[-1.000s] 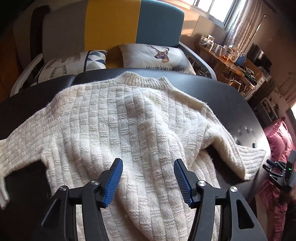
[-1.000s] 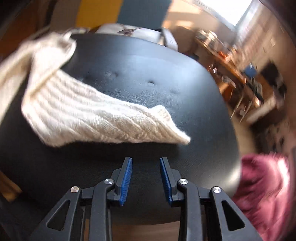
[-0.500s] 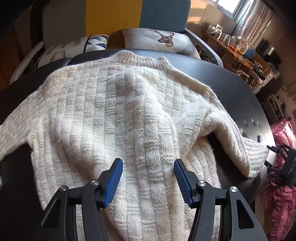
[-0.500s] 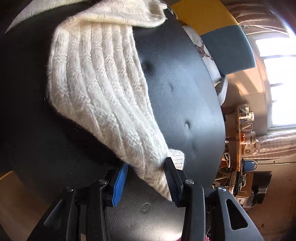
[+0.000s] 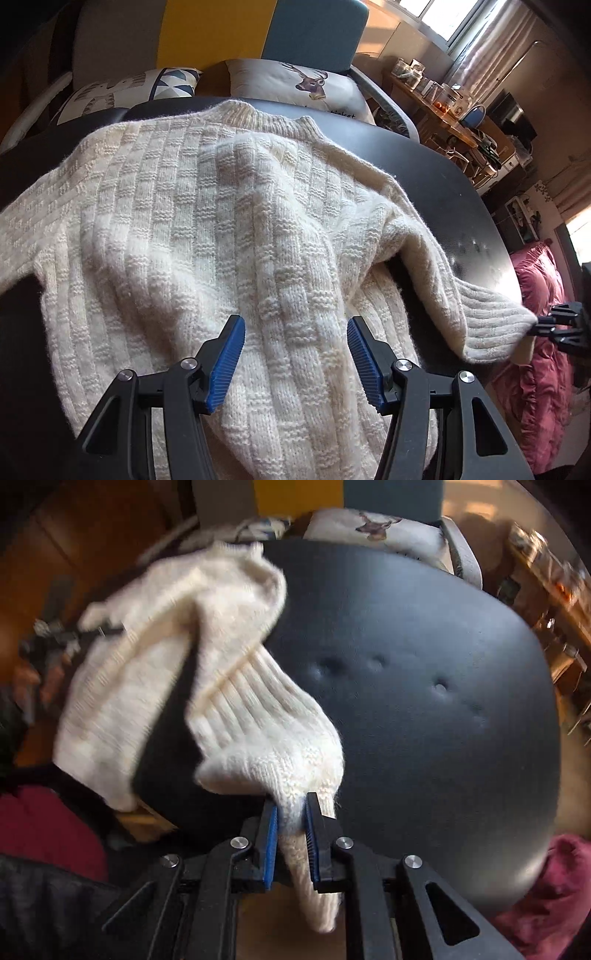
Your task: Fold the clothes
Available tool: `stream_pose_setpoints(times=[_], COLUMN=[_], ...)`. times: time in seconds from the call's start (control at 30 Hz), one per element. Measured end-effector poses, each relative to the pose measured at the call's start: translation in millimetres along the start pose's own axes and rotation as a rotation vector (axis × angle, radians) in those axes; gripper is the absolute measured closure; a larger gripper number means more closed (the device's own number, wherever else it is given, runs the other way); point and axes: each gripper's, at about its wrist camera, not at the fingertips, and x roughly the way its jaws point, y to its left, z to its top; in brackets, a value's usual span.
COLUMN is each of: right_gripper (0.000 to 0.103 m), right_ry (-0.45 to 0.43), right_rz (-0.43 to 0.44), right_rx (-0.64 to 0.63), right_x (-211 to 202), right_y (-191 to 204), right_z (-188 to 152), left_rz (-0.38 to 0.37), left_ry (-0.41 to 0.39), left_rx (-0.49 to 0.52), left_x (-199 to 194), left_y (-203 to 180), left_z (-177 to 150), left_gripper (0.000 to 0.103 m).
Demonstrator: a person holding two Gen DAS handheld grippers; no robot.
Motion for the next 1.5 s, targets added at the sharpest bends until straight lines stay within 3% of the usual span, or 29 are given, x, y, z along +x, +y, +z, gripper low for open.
stream_pose_setpoints(times=[0.1, 0.13, 0.23, 0.27, 0.33, 0.4, 0.47, 0.5, 0.6, 0.7, 0.83, 1.0, 1.07, 1.13, 1.17, 1.2, 1.27, 1.4, 1.5], right_gripper=[0.090, 0.088, 0.084, 0.083, 0.075, 0.073, 0.070, 0.064, 0.049, 0.049, 0.049, 0.049, 0.049, 0.053, 0.064, 0.096, 0.098, 0.098, 0.098], right_ry=[-0.116, -0.129, -0.029, -0.067, -0.157, -0.246, -0.288, -0.287, -0.216, -0.168, -0.110, -0.067, -0.014, -0.015, -0.010, 0.002, -0.006, -0.108, -0.176], right_rz=[0.169, 0.120, -0.044, -0.073, -0.124, -0.174, -0.320, -0.396, -0.604, -0.771, -0.949, -1.092, -1.101, -1.058, -1.026, -1.017, -0.948, -0.672, -0.536], right_rx=[0.339, 0.478, 0.839, 0.822, 0.764, 0.706, 0.493, 0.355, -0.084, -0.384, -0.620, -0.769, -0.804, -0.772, -0.751, -0.720, -0.600, -0.230, -0.102], right_x=[-11, -5, 32, 28, 18, 7, -10, -10, 17, 60, 113, 138, 153, 154, 151, 155, 142, 67, 8], right_y=[-60, -88, -155, -152, -141, -130, -87, -57, 34, 90, 112, 88, 80, 77, 74, 70, 63, 50, 43], right_z=[1, -4, -36, -39, -43, -48, -41, -39, -42, -58, -74, -82, -74, -69, -65, -57, -42, -11, 4], left_rz=[-0.018, -0.020, -0.029, -0.027, -0.015, -0.016, -0.024, -0.029, -0.041, -0.052, -0.055, -0.052, -0.048, -0.046, -0.044, -0.045, -0.050, -0.059, -0.065], left_ry=[0.000, -0.001, 0.001, 0.003, 0.013, 0.019, 0.024, 0.025, 0.020, 0.014, 0.012, 0.007, 0.012, 0.018, 0.019, 0.019, 0.018, 0.017, -0.005], left_rx=[0.002, 0.008, 0.019, 0.025, 0.043, 0.054, 0.049, 0.047, 0.048, 0.056, 0.064, 0.045, 0.021, 0.001, -0.008, -0.013, -0.015, -0.002, 0.037], left_x=[-2, -4, -6, -7, -6, -5, -3, -3, -4, -7, -11, -15, -13, -10, -10, -9, -10, -11, -17], left_y=[0, -1, -4, -5, -8, -10, -11, -12, -18, -25, -28, -22, -16, -11, -9, -7, -6, -6, -10], left_z=[-1, -2, -4, -5, -7, -8, -9, -9, -11, -15, -23, -32, -33, -32, -31, -31, -28, -21, -13], left_gripper=[0.044, 0.044, 0.044, 0.044, 0.044, 0.044, 0.044, 0.044, 0.044, 0.044, 0.044, 0.044, 0.044, 0.044, 0.044, 0.044, 0.044, 0.044, 0.044])
